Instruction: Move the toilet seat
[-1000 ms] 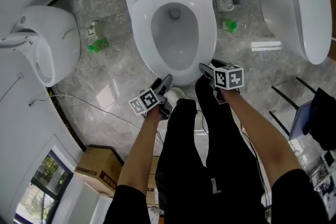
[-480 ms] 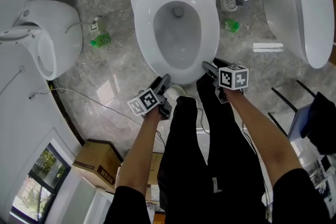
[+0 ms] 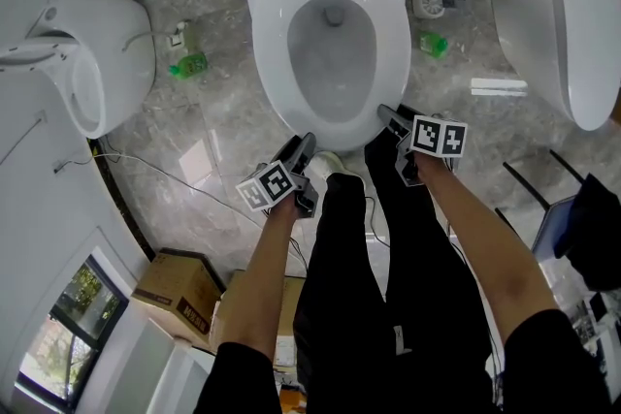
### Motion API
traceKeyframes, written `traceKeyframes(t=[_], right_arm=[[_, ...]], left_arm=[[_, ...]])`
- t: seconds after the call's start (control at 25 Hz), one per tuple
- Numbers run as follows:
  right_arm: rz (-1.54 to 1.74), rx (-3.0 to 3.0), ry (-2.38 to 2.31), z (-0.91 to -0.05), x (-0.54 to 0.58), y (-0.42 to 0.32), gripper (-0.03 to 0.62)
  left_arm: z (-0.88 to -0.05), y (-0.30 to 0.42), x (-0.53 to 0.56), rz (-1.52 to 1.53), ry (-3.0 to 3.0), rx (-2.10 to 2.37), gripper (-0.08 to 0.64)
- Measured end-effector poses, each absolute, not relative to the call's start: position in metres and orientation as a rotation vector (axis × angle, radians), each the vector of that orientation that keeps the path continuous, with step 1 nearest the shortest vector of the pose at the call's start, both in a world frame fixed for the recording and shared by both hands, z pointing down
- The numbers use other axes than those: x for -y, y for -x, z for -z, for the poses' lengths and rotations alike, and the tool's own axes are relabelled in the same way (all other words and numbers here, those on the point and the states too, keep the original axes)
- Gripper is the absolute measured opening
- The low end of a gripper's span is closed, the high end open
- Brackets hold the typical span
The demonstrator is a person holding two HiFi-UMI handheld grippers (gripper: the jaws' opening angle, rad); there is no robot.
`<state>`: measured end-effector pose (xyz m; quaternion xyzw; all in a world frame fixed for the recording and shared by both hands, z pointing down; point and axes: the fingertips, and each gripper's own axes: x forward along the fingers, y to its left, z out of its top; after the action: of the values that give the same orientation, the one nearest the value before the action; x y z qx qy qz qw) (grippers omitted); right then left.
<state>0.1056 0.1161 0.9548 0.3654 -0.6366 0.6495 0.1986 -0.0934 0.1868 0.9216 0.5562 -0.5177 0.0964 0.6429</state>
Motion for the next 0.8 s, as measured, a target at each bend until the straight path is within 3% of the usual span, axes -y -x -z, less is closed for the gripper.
traceKeyframes(t=[0.8], right_arm=[[-1.942,1.722,-1.009,-0.955,-0.115,-0.109,0.187]], left_arm=[[-0.952,0.073,-0.193,-0.107,-1.16,1.175,0.271]])
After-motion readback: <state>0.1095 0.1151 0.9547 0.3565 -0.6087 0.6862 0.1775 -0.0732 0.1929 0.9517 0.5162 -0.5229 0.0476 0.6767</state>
